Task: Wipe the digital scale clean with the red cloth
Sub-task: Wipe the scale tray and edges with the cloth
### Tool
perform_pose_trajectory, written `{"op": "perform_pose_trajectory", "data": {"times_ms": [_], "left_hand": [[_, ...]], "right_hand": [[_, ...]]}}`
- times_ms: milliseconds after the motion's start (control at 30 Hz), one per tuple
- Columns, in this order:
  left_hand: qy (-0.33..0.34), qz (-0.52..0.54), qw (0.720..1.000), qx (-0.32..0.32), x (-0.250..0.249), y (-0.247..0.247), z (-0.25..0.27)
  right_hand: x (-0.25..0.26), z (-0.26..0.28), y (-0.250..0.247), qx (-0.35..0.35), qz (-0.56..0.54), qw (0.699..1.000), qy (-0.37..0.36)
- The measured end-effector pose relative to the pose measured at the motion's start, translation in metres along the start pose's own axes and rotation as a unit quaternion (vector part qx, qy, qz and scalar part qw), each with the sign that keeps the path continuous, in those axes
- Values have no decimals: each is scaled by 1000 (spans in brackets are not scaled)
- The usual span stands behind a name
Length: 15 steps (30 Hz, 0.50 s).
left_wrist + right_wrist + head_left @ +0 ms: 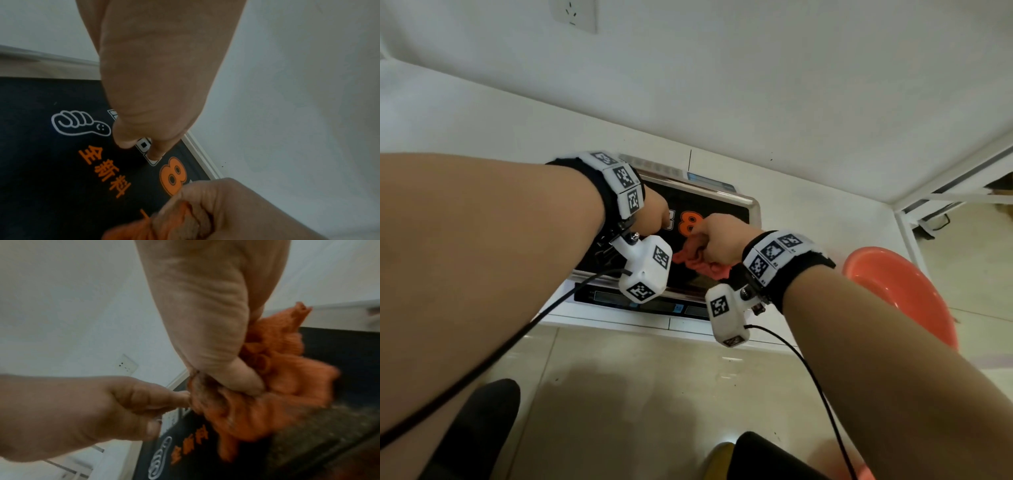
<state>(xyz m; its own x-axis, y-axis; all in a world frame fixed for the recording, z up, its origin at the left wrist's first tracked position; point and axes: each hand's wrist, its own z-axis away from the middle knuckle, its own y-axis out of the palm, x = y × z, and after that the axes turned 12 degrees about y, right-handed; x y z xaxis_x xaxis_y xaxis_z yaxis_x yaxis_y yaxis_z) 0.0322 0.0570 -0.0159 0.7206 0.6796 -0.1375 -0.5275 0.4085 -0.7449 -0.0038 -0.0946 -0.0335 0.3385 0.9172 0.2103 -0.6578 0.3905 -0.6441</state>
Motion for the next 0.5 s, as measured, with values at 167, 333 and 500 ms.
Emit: {"op": "perform_pose_trajectory", "data": {"times_ms": [167, 333, 500], "left_hand": [[3, -40, 999, 19, -8, 0, 2], [6, -61, 998, 29, -7, 3, -3], [4, -86, 995, 47, -7, 6, -7]], "right_hand": [[-6, 9, -18, 12, 55, 998, -10], [-30, 9, -34, -77, 22, 996, 30], [-33, 4, -12, 1, -91, 995, 44]]}}
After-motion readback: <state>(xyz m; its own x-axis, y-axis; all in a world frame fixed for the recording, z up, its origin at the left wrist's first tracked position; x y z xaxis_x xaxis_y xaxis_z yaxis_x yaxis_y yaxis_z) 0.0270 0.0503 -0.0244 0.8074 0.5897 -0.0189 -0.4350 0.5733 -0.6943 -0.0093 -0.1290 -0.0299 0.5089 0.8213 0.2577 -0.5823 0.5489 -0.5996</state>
